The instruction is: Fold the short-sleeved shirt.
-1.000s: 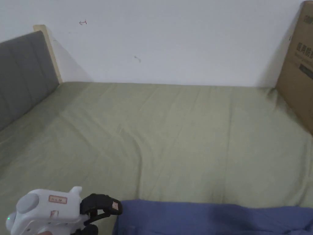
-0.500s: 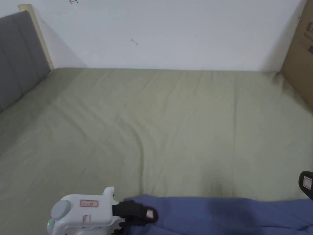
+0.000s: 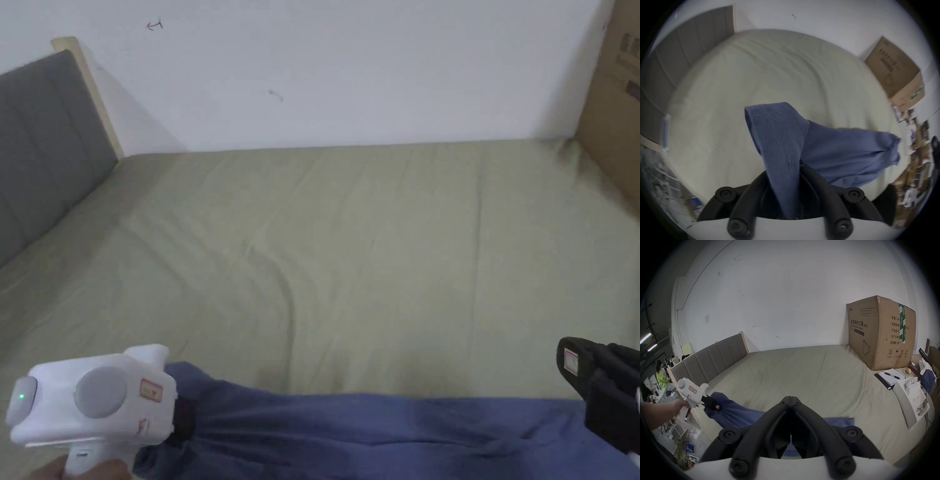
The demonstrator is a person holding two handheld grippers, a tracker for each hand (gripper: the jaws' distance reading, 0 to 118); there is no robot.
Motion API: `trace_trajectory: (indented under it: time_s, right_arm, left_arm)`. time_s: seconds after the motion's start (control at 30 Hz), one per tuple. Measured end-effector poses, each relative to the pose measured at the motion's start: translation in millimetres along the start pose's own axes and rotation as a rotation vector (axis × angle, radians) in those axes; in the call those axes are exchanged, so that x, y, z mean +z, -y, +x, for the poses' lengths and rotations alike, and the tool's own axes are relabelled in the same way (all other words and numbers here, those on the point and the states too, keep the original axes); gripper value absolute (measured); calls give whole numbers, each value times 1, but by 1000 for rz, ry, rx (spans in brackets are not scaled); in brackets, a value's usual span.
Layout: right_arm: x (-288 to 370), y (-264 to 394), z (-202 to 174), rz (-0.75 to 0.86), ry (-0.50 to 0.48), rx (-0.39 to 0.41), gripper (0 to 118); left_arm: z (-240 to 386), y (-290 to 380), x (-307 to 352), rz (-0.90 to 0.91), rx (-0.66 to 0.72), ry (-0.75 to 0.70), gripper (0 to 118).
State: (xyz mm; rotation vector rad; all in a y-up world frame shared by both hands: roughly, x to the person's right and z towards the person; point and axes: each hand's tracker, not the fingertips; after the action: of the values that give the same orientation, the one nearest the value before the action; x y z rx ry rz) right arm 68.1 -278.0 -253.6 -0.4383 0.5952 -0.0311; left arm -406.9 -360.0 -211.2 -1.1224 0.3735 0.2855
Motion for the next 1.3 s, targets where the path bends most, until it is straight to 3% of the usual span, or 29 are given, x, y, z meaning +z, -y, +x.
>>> trace_trajectory:
  time_s: [0.1, 0.23, 0.27, 0.3, 0.33, 0.37, 0.4, 0.47, 0.57, 0.73, 0.8, 0.83, 0.87, 0.9, 1.03, 1.17, 1.3]
  right_arm:
    - [10, 4, 9, 8, 6, 9, 0]
    - [19, 7, 20, 6, 19, 5, 0]
    - [20, 8, 24, 3, 23, -2, 0]
    - [22, 8, 28, -2, 26, -15, 0]
    - [24, 8, 31, -4, 29, -29, 0]
    - [26, 9, 34, -4, 33, -42, 0]
    - [28, 9, 36, -5, 37, -52, 0]
    - [31, 9, 42, -7, 45, -64, 0]
    - [36, 8, 46, -1, 53, -73, 0]
    - [34, 8, 52, 4, 51, -79, 0]
    - [32, 8, 52, 4, 48, -83, 0]
    - [31, 8, 52, 3, 47, -86, 0]
    - [31, 8, 53, 2, 44, -89, 0]
    - [31, 9, 53, 0, 41, -92, 0]
    - [28, 12, 53, -17, 39, -91, 0]
    - [24, 13, 56, -36, 42, -97, 0]
    - [24, 12, 60, -41, 48, -117, 0]
  left_arm:
    - [49, -1, 7, 33, -94, -16, 5]
    - [137, -8, -3, -35, -99, 272, 7]
    - [159, -9, -8, -70, -96, 328, 15]
    - [181, -12, -15, -60, -131, 343, 35]
    - [200, -12, -22, -70, -138, 388, 65]
    - [212, -14, -29, -88, -146, 455, 104]
    - [222, -15, -35, -111, -134, 498, 117]
    - [235, -13, -39, -230, -28, 590, 118]
    - [214, -22, -22, -196, 51, 631, 118]
    - [161, -23, 10, -62, 59, 493, 118]
    - [150, -17, 14, -13, 42, 388, 106]
    - [147, -13, 13, 14, 15, 360, 82]
    - [148, -11, 8, 21, -23, 317, 29]
    - [150, -7, 0, -3, -47, 264, 1]
    - [173, 4, -37, -101, -49, 351, 0]
    - [215, 21, -74, -214, -146, 293, 0]
    - [254, 27, -60, -104, -215, 236, 0]
